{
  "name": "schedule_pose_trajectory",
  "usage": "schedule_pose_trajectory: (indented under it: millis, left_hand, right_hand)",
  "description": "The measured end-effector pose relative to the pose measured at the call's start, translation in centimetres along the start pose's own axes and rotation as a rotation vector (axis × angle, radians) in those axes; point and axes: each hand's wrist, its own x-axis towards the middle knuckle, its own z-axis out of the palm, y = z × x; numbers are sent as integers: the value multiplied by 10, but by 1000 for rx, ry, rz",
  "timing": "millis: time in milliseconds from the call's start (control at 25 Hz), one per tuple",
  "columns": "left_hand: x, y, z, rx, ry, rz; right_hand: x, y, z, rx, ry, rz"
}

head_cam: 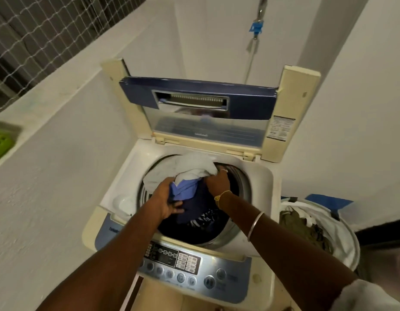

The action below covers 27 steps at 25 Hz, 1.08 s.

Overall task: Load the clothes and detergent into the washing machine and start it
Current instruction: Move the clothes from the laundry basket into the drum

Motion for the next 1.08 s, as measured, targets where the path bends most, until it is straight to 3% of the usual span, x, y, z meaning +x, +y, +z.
schedule_pose_trajectory:
  millis: [80,160,240,360,480,640,760,840,1080]
  left_hand:
    - [17,-17,-12,112,109,-49]
    - [31,-31,-8,107,203,46]
    - [36,-36,13,139,291,223]
    - [12,-42,71,318,349,621]
    - [-28,-61,149,362,263,932]
    - [-60,-103,249,522,-67,1153]
    - [-63,-139,312,651,-249,1164]
    - [-43,-169,347,763,-304,1068]
    - [55,-261,403,1013,-267,756]
  right_hand:
    - [6,21,-7,-126,-71,244]
    - [7,26,-19,-183,-109,250]
    - [4,17,-30,-217,-86,123]
    - [-16,-1,-56,-123,35,-150]
    - [-42,-4,-109,18,156,-320]
    - [-60,15,-203,43,441,-414]
    - [-52,51,-270,33,602,-340]
    - [-43,82,-309,-6,637,-264]
    - [2,206,-393,-210,537,35]
